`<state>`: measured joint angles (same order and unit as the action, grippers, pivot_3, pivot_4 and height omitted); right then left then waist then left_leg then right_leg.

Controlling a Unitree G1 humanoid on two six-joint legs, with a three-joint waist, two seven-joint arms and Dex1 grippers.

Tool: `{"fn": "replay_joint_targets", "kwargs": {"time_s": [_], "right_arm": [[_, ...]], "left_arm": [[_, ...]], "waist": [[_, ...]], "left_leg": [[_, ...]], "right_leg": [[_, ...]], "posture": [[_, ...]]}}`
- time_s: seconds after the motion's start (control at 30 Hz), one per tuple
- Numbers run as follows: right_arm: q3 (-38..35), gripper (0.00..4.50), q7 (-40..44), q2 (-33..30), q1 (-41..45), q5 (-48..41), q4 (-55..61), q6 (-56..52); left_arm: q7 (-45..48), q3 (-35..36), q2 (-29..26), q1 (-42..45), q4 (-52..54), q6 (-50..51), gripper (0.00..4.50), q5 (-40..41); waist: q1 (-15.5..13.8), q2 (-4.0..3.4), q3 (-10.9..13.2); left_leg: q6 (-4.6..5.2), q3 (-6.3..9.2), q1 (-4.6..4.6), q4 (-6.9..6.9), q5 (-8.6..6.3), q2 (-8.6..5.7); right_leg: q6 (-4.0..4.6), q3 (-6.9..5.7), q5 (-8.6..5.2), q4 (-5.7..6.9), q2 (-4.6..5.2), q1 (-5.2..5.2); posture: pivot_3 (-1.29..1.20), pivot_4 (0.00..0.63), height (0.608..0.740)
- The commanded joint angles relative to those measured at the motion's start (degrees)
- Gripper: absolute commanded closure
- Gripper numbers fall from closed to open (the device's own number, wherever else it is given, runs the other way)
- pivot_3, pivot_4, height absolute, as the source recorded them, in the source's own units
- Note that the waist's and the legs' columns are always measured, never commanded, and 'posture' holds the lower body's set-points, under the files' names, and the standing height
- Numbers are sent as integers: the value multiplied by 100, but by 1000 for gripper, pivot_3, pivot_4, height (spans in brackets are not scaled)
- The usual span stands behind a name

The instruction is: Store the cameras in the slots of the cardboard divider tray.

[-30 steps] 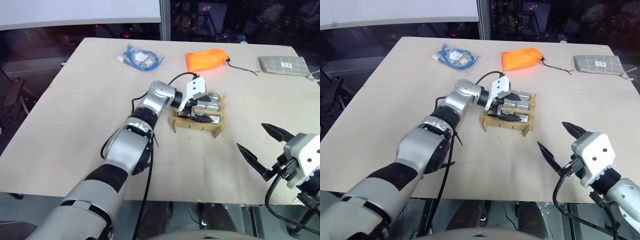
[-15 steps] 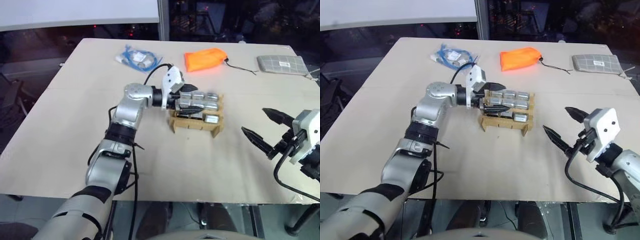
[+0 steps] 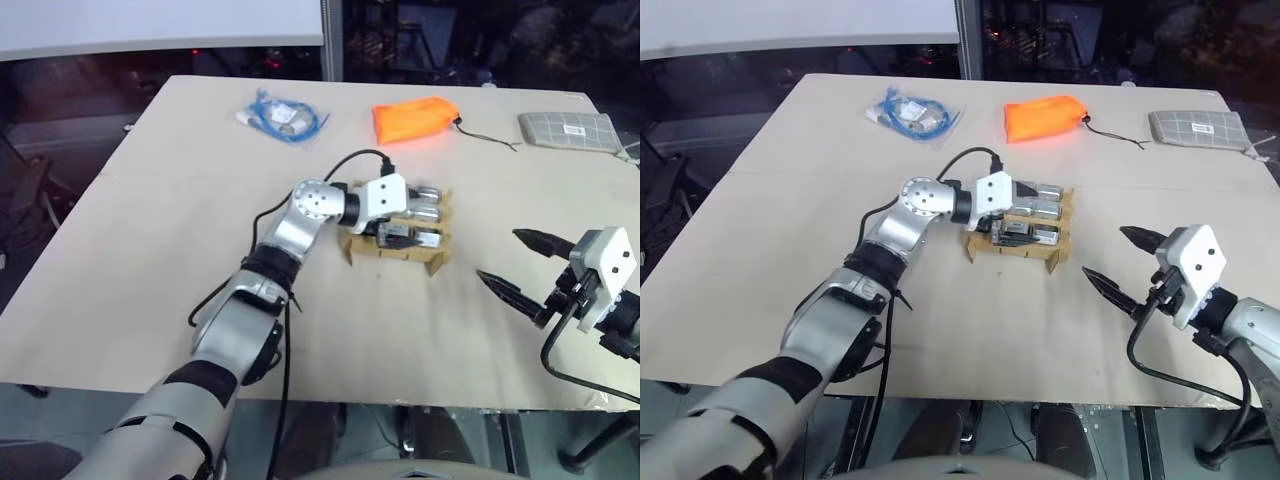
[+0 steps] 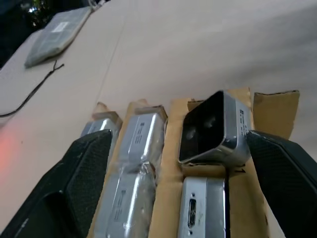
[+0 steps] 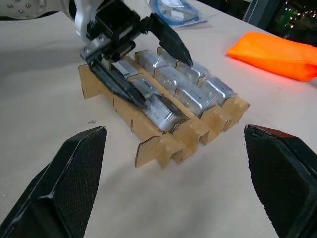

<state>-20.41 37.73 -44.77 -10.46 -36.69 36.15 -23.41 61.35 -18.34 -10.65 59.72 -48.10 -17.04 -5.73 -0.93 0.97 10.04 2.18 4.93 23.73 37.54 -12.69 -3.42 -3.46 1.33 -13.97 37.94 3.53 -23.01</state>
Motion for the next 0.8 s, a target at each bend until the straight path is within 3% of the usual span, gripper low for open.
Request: {"fn": "replay_joint_targets", "kwargs": {"time_s": [0.03,0.27,0.4,0.63,0.8], "right_arm": [[-222,92,14,76,-86,27,214,98],[-213,92,-17,186,-121,145,226,135],[257,92,-13,126,207,722,56,313],[1564,92,-59,381,1444,1931,-950,830],[1964,92,234,560,2045,2143,-1570,1160]], "left_arm": [[-339,20,112,217,-278,-330,4,-151],[-674,463,131,386,-377,78,4,171],[-675,826,13,354,-41,559,4,528],[-491,1491,-565,-869,2374,2459,4,1548],[-586,1771,-1150,-1932,4137,3613,4,2075]], "waist": [[3,0,0],[29,0,0],[89,-1,0],[199,-5,0],[165,-7,0]], "left_leg": [[0,0,0,0,0,-1],[1,-3,-1,15,1,-1],[2,-5,-1,33,1,2],[0,-4,2,31,1,5],[-23,-11,8,13,14,13]], "right_leg": [[-1,0,1,0,2,0],[-8,4,5,6,-1,0],[-17,8,9,8,-6,3],[-15,11,10,11,-7,-2],[-11,25,11,13,-12,-24]], "posture": [[0,150,740],[0,150,740],[0,150,740],[0,150,740],[0,150,740]]}}
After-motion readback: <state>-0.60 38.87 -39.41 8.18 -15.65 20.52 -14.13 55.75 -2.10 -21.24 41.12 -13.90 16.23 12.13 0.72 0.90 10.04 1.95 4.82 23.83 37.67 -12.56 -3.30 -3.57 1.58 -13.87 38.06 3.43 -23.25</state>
